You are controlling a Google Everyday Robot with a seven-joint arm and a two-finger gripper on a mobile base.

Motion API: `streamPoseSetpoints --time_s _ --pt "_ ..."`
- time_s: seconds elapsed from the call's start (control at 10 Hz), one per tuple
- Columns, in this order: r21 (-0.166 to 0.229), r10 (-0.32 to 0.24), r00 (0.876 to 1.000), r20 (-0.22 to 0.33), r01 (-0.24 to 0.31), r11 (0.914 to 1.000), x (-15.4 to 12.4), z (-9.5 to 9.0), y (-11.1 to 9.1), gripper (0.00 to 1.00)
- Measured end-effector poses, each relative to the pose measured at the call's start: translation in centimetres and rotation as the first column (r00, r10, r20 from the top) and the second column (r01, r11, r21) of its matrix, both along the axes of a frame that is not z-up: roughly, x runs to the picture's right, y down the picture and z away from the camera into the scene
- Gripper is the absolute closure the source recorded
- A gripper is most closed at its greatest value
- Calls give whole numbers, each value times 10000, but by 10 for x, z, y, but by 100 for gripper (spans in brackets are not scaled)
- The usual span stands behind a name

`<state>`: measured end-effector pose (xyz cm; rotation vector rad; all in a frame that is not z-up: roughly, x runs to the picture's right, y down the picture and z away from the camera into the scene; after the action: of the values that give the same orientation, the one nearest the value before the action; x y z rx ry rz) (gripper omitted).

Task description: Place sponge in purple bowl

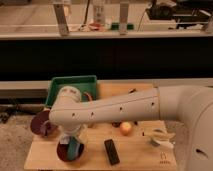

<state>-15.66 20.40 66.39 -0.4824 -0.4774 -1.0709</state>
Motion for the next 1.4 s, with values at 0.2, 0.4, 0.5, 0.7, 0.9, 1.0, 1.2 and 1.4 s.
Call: streamPoseSetpoints --time_s 0.2,0.4,0.5,0.7,0.9,1.0,1.2,1.4 --pt "22 -778 9933 853 779 9970 0 9 13 20" --pt "125 -1633 9768 1383 1631 9865 1 23 29 20" --pt "137 -1840 9724 1437 1839 9828 1 27 33 20" --pt "99 -2092 9686 1347 2098 9777 6 38 37 21" --pt "116 -2168 9673 1313 2172 9761 6 40 36 27" --pt "135 -2198 9673 1265 2199 9754 8 41 34 33" --pt "162 -2303 9653 1233 2301 9730 7 42 34 35" --pt "157 -2453 9625 1159 2452 9693 8 46 37 35"
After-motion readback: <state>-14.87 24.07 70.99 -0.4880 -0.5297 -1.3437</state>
